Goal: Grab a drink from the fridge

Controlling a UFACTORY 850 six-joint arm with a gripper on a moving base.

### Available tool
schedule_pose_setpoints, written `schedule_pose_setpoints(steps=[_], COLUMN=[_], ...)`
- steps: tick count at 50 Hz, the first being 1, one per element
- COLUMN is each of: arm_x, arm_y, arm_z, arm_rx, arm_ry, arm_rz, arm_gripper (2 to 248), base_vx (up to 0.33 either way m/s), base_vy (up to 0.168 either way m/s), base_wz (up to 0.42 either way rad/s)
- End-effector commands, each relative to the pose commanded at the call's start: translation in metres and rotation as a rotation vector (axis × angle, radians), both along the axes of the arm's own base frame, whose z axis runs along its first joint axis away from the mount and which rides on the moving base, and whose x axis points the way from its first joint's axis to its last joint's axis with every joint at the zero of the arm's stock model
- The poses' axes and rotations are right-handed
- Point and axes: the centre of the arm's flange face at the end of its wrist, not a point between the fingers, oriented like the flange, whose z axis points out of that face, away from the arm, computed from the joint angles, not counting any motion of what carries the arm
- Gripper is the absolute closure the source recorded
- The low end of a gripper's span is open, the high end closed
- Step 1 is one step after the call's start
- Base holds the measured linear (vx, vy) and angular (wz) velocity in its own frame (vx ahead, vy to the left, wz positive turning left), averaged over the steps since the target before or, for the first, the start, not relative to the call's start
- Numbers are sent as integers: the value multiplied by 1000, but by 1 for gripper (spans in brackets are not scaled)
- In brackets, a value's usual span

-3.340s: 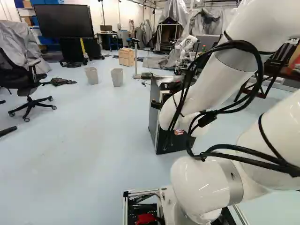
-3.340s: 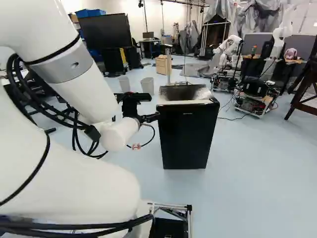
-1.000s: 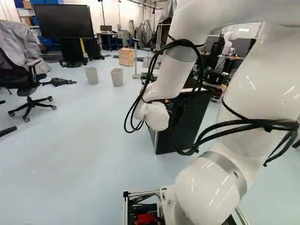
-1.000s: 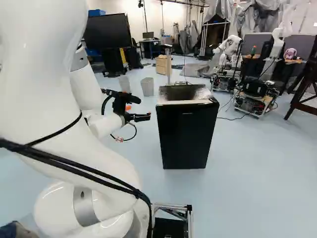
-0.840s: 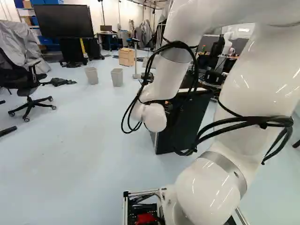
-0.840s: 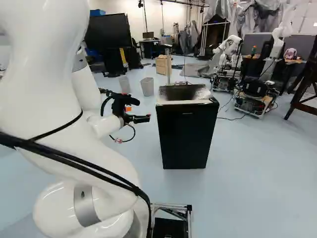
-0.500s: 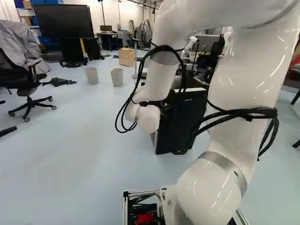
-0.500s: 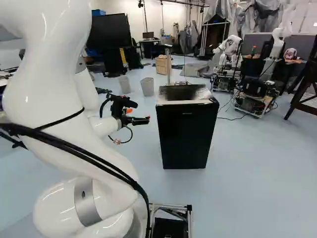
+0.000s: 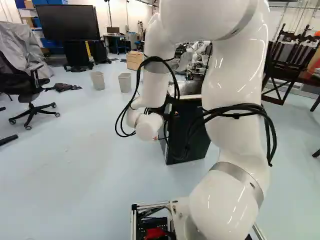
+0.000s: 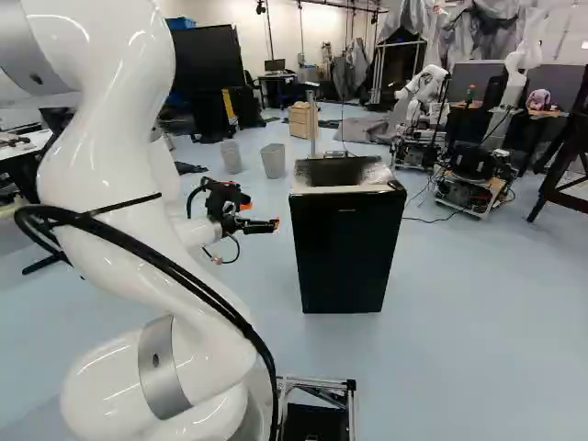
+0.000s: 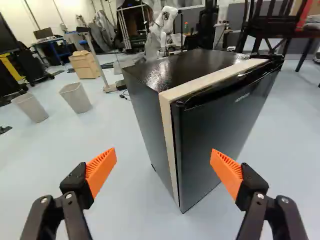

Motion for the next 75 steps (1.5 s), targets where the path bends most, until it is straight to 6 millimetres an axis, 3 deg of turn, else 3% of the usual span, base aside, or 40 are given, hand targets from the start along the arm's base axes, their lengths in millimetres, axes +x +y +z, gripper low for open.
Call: schedule_pose_setpoints(steps=[29,54,75], arm_x=[41,73,85], arm_y=[19,16,0], arm_z=[-35,-39,-40], arm_rx=[-30,-12,-9], arm_ry=[-32,-63,-70], arm_rz=[-202,-274,-317], arm_gripper=[3,3,3], base_vx=[0,0,0], base_vy=[0,0,0], base_wz=[0,0,0])
